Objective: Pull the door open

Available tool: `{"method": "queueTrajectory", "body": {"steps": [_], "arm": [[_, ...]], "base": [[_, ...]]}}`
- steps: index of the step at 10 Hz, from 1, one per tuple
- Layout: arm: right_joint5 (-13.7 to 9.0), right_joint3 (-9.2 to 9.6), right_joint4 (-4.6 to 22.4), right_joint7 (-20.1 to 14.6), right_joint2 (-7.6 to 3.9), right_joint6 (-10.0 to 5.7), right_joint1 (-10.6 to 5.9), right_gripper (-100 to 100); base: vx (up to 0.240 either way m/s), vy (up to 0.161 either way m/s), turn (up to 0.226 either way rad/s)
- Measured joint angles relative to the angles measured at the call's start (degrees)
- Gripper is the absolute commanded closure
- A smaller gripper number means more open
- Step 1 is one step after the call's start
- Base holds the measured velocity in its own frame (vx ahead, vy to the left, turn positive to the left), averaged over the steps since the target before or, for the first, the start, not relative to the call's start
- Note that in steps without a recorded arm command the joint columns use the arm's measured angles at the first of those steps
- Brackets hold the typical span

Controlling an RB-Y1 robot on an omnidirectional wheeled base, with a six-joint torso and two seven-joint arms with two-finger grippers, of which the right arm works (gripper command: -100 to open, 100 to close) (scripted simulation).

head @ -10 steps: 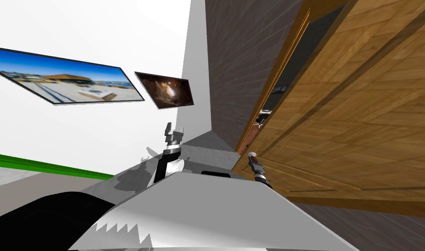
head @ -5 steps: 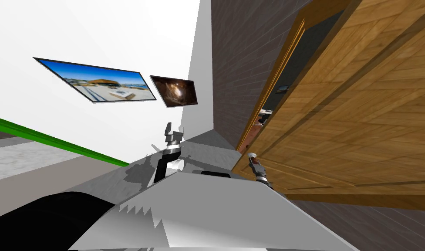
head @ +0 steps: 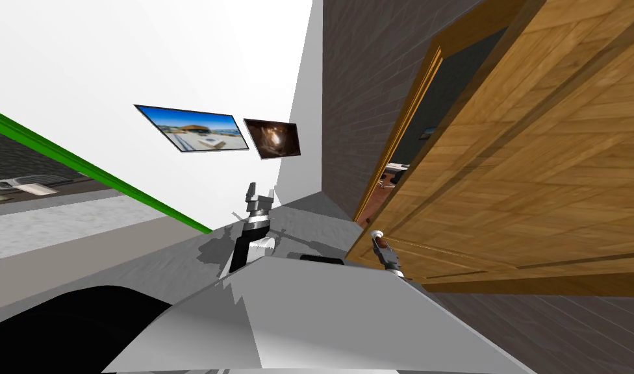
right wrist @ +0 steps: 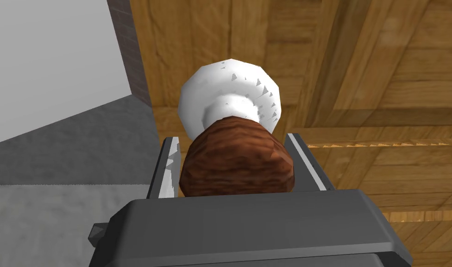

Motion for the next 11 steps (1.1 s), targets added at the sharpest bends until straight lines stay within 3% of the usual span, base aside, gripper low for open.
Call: {"method": "queueTrajectory", "body": {"steps": [3, 5, 8, 11], "arm": [[0.35, 0.59, 0.39, -0.86, -0.74, -1.11, 0.5, 100], [0.91, 1.49, 1.61, -1.95, -1.25, -2.85, 0.45, 100], [1.65, 2.72, 1.56, -3.29, -2.59, -4.75, 1.95, 100], [2.42, 3.97, 3.06, -5.06, -3.67, -7.34, 2.4, 100]], "base": [[-0.161, -0.035, 0.117], [-0.199, -0.04, 0.13], [-0.202, -0.041, 0.118], [-0.173, -0.022, 0.077]]}}
